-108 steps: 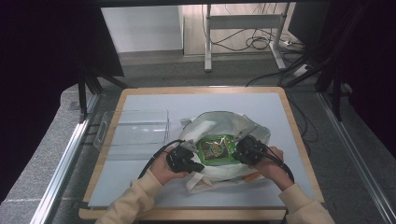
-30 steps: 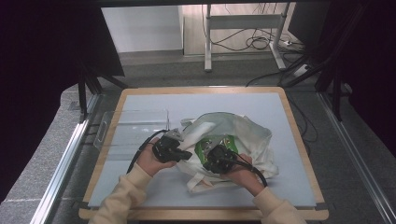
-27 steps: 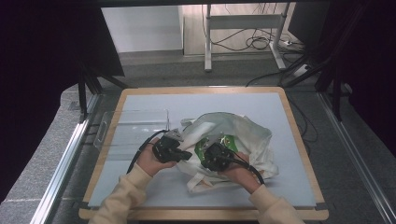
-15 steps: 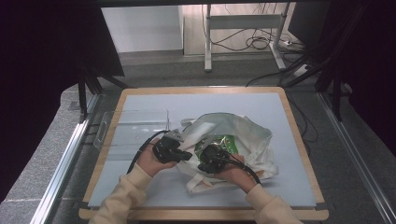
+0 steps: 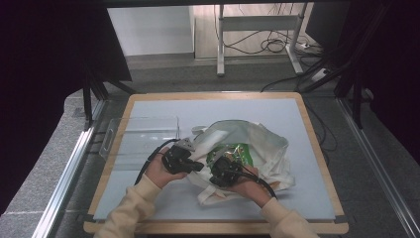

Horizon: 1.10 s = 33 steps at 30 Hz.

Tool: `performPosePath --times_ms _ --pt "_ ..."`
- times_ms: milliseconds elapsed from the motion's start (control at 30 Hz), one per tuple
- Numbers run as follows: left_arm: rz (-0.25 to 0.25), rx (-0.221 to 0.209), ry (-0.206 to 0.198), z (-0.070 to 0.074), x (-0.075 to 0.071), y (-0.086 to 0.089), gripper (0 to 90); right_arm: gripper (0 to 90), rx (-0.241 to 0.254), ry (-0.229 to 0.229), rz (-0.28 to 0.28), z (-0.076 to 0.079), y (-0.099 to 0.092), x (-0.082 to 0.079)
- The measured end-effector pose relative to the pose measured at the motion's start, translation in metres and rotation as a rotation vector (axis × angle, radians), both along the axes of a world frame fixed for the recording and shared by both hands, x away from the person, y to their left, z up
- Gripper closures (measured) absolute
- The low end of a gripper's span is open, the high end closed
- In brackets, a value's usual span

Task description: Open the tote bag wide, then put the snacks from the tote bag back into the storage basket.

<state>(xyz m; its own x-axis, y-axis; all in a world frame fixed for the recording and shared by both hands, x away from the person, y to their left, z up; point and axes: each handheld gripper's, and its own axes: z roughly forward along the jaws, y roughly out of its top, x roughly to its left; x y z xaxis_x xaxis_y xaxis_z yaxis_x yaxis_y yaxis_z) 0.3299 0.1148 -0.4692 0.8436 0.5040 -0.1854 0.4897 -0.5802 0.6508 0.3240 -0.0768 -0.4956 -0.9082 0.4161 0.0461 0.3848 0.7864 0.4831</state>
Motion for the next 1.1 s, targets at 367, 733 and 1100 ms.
performPosePath --times_ms 367,733,1100 --pt "-0.006 -0.006 0.004 0.001 -0.002 -0.001 90.0 89.5 0.092 -0.059 -0.104 0.034 -0.038 0.012" --pt "-0.007 -0.022 -0.006 0.003 -0.008 -0.001 90.0 89.4 0.176 -0.066 -0.228 0.048 -0.082 0.029" --pt "0.033 -0.069 -0.071 0.017 -0.021 0.005 54.1 65.1 0.187 -0.079 -0.309 0.064 -0.094 0.04"
